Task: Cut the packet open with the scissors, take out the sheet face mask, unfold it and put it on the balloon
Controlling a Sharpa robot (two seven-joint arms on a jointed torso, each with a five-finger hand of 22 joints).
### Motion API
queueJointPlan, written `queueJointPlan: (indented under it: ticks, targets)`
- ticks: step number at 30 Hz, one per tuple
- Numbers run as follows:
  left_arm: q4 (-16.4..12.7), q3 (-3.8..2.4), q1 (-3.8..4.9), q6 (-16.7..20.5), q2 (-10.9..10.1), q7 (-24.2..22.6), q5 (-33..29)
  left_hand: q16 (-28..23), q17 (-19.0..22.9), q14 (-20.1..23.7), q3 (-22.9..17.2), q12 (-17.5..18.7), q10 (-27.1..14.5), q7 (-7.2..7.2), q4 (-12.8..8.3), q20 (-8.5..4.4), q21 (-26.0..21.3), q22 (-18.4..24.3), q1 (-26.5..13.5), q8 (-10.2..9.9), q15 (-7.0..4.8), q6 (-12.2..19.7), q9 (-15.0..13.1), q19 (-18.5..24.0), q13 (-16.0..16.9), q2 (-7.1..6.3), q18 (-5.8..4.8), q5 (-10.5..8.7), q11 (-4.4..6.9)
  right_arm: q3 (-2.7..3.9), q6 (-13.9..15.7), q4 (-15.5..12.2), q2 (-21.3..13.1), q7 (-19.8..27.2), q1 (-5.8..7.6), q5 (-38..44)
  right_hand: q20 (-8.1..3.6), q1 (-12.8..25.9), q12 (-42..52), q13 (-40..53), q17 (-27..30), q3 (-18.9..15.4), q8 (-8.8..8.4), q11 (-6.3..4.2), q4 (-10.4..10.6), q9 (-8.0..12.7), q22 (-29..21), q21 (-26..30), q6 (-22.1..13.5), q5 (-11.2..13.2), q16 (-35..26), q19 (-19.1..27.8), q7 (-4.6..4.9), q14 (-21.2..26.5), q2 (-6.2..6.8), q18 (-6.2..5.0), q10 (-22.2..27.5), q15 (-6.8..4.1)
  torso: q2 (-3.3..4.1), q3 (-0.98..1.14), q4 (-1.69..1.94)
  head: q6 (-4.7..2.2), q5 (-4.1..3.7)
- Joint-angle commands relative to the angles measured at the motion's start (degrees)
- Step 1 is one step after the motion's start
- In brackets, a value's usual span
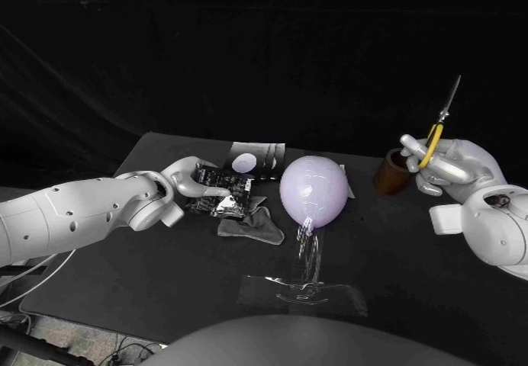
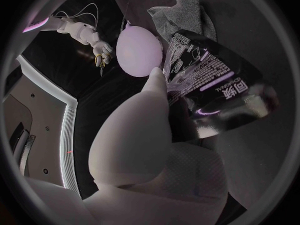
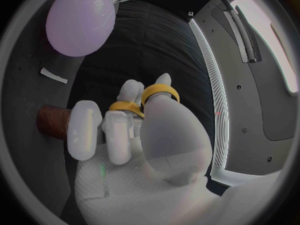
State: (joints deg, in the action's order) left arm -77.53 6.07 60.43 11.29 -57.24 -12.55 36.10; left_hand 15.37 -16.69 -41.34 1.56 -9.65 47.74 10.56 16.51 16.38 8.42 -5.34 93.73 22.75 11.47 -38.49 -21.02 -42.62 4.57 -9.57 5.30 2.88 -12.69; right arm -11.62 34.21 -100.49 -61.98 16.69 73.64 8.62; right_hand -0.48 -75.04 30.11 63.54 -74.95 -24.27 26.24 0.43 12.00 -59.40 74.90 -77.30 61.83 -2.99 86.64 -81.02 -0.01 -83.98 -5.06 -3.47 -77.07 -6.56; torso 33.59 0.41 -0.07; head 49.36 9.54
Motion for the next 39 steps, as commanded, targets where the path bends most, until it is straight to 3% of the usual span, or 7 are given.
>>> queueJointPlan:
  ticks: [1, 2, 8, 15, 26, 28, 39]
  targets:
    - [0.31, -0.07, 0.02, 2.48, 0.01, -3.91, 0.32, 0.68, -0.36, 1.3, -0.47, -0.2, -0.48, 4.6, 0.06, 0.14, 0.02, 0.11, 0.16, 0.17, 0.16, 0.07, 0.29, 0.35, -0.21, 0.3, 0.25, -0.03, -0.32, 0.04, -1.14, -0.02, 0.0, 0.73, -0.05, 0.16, 0.05, -8.33, 29.52, 0.07, -8.69, -0.06, -0.21, -4.68, -0.35, -0.08, 6.82, -0.19, 0.13, 0.12, 0.14, -0.19, -0.39, -4.78, -7.6, 0.05, -8.89, -0.55, 0.0, 0.01, 0.0, -0.01, 0.01]
    - [0.48, -0.08, 0.02, 2.67, -0.02, -4.31, 0.28, 0.96, -0.54, 3.4, -0.5, -0.28, -1.14, 4.82, 0.12, 0.2, -0.53, 0.41, 0.11, 0.2, 0.56, 0.4, 0.52, 1.52, -0.37, -0.08, -0.41, 0.0, -0.53, 0.04, -1.15, 0.0, 0.01, 0.72, -0.06, 0.16, 0.05, -8.33, 29.52, 0.07, -8.69, -0.06, -0.21, -4.68, -0.35, -0.08, 6.82, -0.19, 0.13, 0.12, 0.14, -0.19, -0.39, -4.78, -7.6, 0.05, -8.89, -0.55, -0.03, -0.01, 0.0, -0.01, -0.02]
    - [1.37, -0.23, 0.02, 2.87, -0.05, -5.91, 0.29, 1.58, -0.79, 7.21, 0.09, -0.32, -2.91, 5.26, 0.34, 0.17, -0.88, 0.67, -0.72, -0.19, 1.29, 2.21, 1.18, 2.67, -0.64, -1.95, -1.08, 0.02, -1.18, 0.04, -1.22, 0.05, -0.01, 0.7, -0.15, 0.12, 0.05, -8.33, 29.52, 0.07, -8.69, -0.06, -0.21, -4.68, -0.35, -0.08, 6.82, -0.19, 0.13, 0.12, 0.14, -0.19, -0.39, -4.78, -7.6, 0.05, -8.89, -0.55, 0.0, -0.06, 0.01, 0.05, -0.2]
    - [1.81, -0.37, 0.03, 1.99, -0.09, -7.01, 1.02, 2.45, -1.07, 10.76, 0.68, -0.48, -4.88, 5.14, 0.41, 0.05, -2.4, 1.52, -0.85, 0.3, 1.85, 3.17, 1.5, 8.74, -0.66, -2.84, -1.07, 0.05, -1.29, 0.04, -1.3, 0.14, -0.05, 0.7, -0.25, 0.11, 0.05, -8.33, 29.52, 0.07, -8.69, -0.06, -0.21, -4.68, -0.35, -0.08, 6.82, -0.19, 0.13, 0.12, 0.14, -0.19, -0.39, -4.78, -7.6, 0.05, -8.89, -0.55, 0.01, -0.03, 0.04, 0.1, -0.32]
    - [2.18, -0.58, 0.04, 1.0, -0.5, -9.01, 1.69, 2.45, -0.31, 16.31, 0.18, -0.72, -6.99, 2.86, 0.39, 0.31, -5.47, 2.9, -0.07, 1.48, 0.74, 3.86, 1.94, 21.52, -0.75, -2.89, -1.73, 0.01, 1.1, 0.04, -1.72, 0.36, 0.01, 0.47, -0.34, -1.03, 0.05, -8.33, 29.52, 0.07, -8.69, -0.06, -0.21, -4.68, -0.35, -0.08, 6.82, -0.19, 0.13, 0.12, 0.14, -0.19, -0.39, -4.78, -7.6, 0.05, -8.89, -0.55, -0.07, 0.0, 0.0, 0.11, -0.38]
    - [2.15, -0.7, 0.06, 0.78, -0.66, -9.38, 1.06, 2.38, -0.15, 16.97, 0.3, -0.64, -7.29, 2.72, 0.41, 0.33, -5.76, 2.99, -0.11, 1.52, 2.12, 4.04, 2.05, 22.71, -0.77, -3.03, -1.65, 0.0, 1.31, 0.04, -1.84, 0.46, 0.02, 0.36, -0.36, -1.55, 0.05, -8.39, 29.59, 0.17, -8.69, -0.14, -0.26, -4.68, -0.43, -0.14, 6.83, -0.19, 0.14, 0.12, 0.14, -0.18, -0.39, -4.78, -7.69, 0.05, -8.89, -0.55, -0.04, -0.03, -0.03, 0.02, -0.45]
    - [2.72, -1.69, 0.64, -0.28, -1.07, -11.08, -0.82, 1.37, 1.1, 20.0, -0.73, -0.47, -8.09, 1.88, 0.35, 0.48, -6.1, 3.07, 0.33, 1.51, 1.9, 4.74, 2.43, 24.6, -0.77, -2.62, -1.91, 0.0, 2.24, 0.04, -2.37, 0.87, 0.16, 0.11, -0.48, -2.33, 0.04, -8.51, 29.56, 0.17, -8.8, -0.15, -0.3, -4.69, -0.52, -0.18, 6.89, -0.27, 0.14, 0.11, 0.19, -0.24, -0.41, -4.8, -7.76, 0.08, -8.88, -0.55, -0.04, 0.0, -0.1, 0.05, -0.6]
